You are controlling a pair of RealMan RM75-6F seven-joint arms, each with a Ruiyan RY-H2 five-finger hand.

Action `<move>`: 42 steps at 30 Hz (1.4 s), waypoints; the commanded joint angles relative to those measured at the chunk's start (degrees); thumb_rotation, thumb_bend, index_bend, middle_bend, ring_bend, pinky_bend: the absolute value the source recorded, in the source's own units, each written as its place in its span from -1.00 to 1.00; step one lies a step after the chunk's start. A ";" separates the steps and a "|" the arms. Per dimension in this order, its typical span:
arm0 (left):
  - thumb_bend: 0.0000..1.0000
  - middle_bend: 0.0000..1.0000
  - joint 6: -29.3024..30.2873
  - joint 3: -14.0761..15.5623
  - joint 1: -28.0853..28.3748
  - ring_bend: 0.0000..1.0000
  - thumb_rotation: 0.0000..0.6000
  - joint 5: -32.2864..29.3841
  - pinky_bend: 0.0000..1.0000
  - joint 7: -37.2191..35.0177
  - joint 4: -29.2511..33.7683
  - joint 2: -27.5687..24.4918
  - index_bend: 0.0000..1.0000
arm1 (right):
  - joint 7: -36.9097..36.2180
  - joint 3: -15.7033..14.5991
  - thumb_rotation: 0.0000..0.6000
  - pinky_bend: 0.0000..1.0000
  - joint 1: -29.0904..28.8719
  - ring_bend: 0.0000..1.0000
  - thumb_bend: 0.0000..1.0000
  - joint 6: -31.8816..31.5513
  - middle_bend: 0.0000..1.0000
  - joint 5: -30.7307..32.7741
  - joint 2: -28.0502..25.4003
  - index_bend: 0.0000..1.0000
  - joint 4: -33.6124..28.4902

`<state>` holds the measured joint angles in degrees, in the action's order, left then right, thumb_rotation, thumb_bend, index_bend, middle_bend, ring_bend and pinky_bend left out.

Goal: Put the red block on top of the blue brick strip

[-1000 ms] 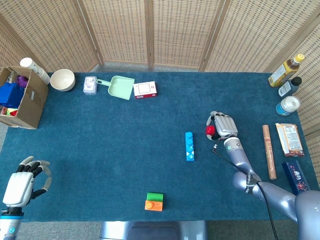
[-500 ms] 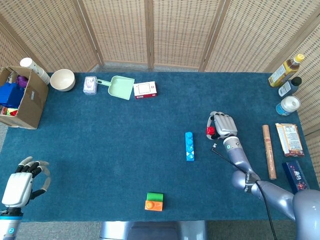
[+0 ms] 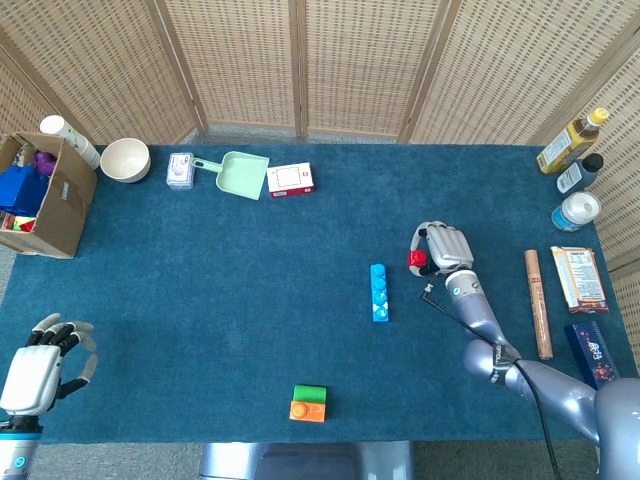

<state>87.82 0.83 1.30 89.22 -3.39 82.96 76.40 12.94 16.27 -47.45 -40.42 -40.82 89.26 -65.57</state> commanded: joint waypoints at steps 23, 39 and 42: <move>-0.06 -0.27 -0.18 -0.41 0.34 -0.38 1.00 -0.20 -0.69 1.74 0.48 -0.82 0.03 | -3.63 -1.62 1.00 -0.52 3.00 -0.64 -0.51 -1.73 -0.47 1.94 -13.09 0.24 -23.60; -0.06 -0.28 -0.98 -0.12 0.54 -0.38 1.00 -0.40 -0.69 1.10 -0.14 -0.20 0.03 | -0.73 -3.56 1.00 -0.52 0.81 -0.64 -0.51 -5.85 -0.47 4.06 -11.10 0.24 -27.05; -0.07 -0.28 -1.04 -0.12 0.60 -0.38 1.00 -0.35 -0.69 0.91 -0.32 -0.14 0.03 | -0.07 -3.68 1.00 -0.52 0.21 -0.64 -0.52 -6.25 -0.47 4.78 -10.60 0.24 -27.29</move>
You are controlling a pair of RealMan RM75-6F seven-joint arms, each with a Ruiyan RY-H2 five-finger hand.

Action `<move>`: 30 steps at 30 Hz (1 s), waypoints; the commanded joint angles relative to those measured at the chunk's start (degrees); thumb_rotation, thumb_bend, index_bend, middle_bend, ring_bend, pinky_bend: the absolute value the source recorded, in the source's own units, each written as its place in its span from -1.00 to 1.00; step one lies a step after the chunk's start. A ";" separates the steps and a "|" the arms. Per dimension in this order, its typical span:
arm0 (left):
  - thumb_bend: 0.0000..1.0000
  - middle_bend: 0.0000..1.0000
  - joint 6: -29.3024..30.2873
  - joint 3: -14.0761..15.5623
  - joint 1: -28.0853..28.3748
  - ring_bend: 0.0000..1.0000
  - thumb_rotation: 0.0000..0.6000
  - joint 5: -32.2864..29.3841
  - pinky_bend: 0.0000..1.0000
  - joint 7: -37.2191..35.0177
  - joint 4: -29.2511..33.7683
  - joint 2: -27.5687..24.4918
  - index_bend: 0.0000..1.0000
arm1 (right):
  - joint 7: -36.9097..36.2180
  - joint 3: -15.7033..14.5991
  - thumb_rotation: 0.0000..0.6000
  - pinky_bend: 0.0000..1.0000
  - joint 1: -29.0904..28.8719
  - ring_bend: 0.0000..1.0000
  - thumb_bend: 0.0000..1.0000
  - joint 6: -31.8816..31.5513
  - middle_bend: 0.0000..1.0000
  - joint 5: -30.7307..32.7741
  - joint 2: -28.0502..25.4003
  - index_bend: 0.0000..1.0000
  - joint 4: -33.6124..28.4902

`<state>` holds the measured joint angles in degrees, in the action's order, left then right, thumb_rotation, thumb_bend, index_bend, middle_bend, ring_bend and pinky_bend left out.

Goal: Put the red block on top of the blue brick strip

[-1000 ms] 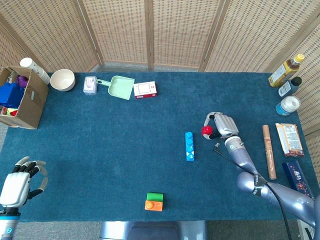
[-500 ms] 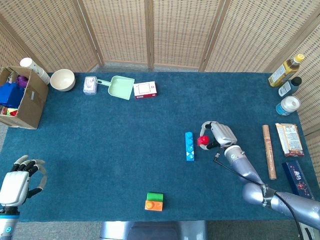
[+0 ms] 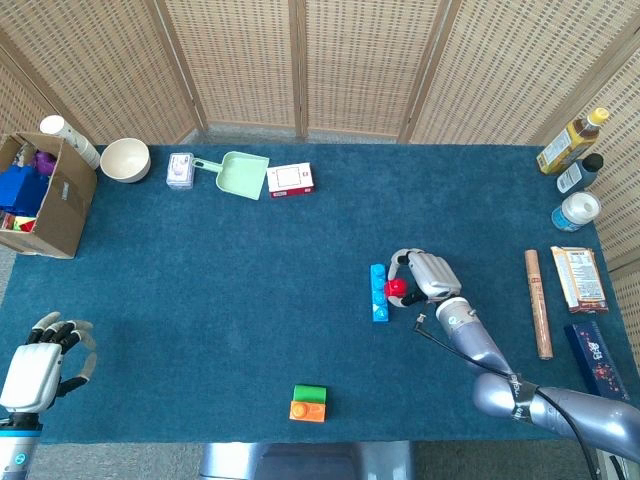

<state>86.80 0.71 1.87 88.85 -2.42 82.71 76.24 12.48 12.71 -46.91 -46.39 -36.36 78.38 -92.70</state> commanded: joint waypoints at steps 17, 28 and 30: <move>-0.06 -0.28 -1.27 0.24 0.54 -0.38 1.00 -0.16 -0.69 -2.13 -2.12 1.01 0.03 | 5.25 -1.74 1.00 -0.52 -2.49 -0.64 -0.52 -4.32 -0.47 4.53 2.38 0.24 -0.71; -0.06 -0.28 -1.32 0.35 0.61 -0.38 1.00 -0.06 -0.69 -2.94 -2.77 1.25 0.03 | 6.65 -2.41 1.00 -0.52 -2.60 -0.64 -0.52 -5.32 -0.47 5.01 3.25 0.24 -0.35; -0.06 -0.28 -1.33 0.36 0.64 -0.38 1.00 -0.04 -0.69 -2.99 -2.83 1.28 0.03 | 6.83 -2.44 1.00 -0.52 -2.60 -0.64 -0.52 -5.45 -0.47 5.06 3.23 0.24 -0.55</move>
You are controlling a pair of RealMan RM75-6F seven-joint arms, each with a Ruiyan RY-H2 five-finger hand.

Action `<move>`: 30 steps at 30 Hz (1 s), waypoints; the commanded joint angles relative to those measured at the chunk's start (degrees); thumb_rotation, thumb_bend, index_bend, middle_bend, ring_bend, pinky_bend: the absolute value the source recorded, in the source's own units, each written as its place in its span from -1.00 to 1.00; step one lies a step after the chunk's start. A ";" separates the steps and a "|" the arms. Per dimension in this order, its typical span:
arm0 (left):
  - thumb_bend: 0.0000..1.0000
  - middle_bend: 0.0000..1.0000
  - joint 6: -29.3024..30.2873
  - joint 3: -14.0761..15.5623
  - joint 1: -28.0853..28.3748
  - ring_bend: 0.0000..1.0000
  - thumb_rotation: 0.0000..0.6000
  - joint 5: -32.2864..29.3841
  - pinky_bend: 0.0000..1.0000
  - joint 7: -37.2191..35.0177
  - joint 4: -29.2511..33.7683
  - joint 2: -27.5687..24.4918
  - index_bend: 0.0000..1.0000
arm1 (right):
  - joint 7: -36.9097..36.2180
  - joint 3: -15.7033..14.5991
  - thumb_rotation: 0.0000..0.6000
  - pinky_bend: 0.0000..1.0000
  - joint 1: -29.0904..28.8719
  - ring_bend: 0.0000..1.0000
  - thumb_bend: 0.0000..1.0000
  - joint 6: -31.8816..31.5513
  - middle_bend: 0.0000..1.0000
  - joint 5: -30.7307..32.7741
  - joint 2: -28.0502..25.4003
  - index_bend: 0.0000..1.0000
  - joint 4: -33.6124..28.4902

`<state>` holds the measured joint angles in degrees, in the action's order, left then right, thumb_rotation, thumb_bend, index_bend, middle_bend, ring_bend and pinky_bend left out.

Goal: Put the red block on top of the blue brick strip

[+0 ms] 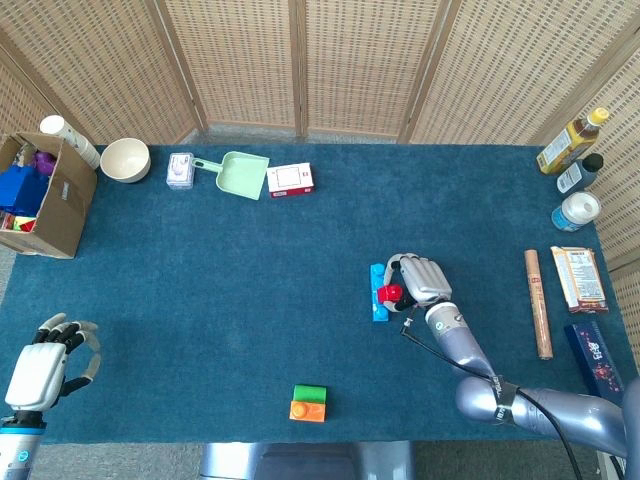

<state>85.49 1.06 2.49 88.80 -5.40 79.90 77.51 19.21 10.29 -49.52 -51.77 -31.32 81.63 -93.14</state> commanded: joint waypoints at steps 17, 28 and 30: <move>-0.06 -0.28 -0.07 0.06 -0.02 -0.38 1.00 -0.18 -0.69 -0.77 -0.93 0.31 0.03 | 2.52 0.09 1.00 -0.54 -1.06 -0.64 -0.52 -1.05 -0.47 1.81 0.81 0.23 -0.54; -0.07 -0.28 -0.22 0.10 0.02 -0.38 1.00 -0.27 -0.69 -1.23 -1.48 0.55 0.03 | 3.88 0.01 1.00 -0.54 -1.54 -0.64 -0.52 -1.62 -0.47 2.90 1.87 0.23 0.35; -0.06 -0.28 -0.20 0.09 0.00 -0.38 1.00 -0.29 -0.69 -1.29 -1.56 0.58 0.03 | 4.12 -0.09 1.00 -0.53 -1.55 -0.64 -0.52 -1.71 -0.47 3.00 2.05 0.24 0.49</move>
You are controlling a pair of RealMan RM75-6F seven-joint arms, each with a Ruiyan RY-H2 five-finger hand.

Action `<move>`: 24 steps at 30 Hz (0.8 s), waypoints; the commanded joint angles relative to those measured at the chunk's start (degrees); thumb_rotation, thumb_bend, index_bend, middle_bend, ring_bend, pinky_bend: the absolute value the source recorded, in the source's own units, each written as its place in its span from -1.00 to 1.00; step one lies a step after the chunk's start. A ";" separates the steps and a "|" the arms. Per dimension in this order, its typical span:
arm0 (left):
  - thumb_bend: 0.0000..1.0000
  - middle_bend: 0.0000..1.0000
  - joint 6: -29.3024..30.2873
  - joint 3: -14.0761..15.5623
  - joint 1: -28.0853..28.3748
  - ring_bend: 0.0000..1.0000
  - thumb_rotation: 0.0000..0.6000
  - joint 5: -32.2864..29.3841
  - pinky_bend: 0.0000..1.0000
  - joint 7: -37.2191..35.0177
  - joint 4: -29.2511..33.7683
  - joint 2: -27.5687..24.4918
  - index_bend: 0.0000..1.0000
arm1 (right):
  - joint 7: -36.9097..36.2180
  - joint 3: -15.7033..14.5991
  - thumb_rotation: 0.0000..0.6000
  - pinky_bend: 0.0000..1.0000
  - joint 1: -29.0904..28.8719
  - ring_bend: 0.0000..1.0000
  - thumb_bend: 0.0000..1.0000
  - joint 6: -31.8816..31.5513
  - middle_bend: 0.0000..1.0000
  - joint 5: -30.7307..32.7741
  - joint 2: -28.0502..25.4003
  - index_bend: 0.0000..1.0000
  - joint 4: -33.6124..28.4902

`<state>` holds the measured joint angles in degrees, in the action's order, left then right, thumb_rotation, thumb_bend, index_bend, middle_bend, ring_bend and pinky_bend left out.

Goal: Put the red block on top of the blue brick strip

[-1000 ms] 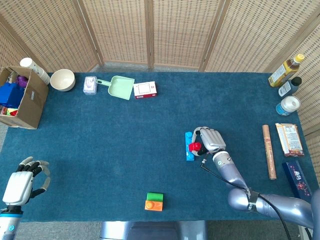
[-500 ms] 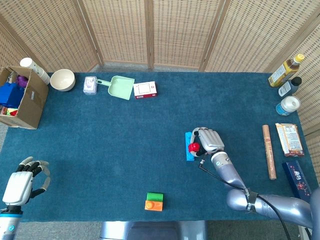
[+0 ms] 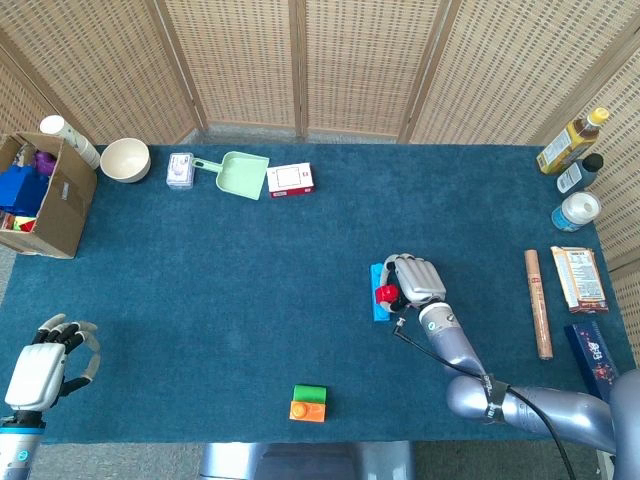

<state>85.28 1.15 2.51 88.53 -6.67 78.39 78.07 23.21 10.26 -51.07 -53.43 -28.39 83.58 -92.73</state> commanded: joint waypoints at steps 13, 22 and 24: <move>-0.06 -0.28 0.02 0.04 -0.02 -0.38 1.00 0.01 -0.69 -0.35 -0.35 0.16 0.03 | 1.26 -0.39 1.00 -0.53 0.08 -0.64 -0.52 -0.99 -0.47 0.02 0.97 0.24 0.58; -0.07 -0.28 0.15 0.05 -0.07 -0.38 1.00 0.03 -0.69 -0.60 -0.55 0.21 0.03 | 2.47 -0.80 1.00 -0.55 0.18 -0.69 -0.52 -1.45 -0.50 -0.69 1.00 -0.18 -0.10; -0.07 -0.28 0.16 0.07 -0.08 -0.38 1.00 0.07 -0.69 -0.62 -0.58 0.22 0.03 | 2.52 -0.82 1.00 -0.55 0.26 -0.70 -0.52 -1.44 -0.52 -0.80 0.89 -0.34 -0.23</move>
<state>85.44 1.22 2.43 88.60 -7.29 77.81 78.29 25.72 9.44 -50.82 -54.87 -29.18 84.48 -92.95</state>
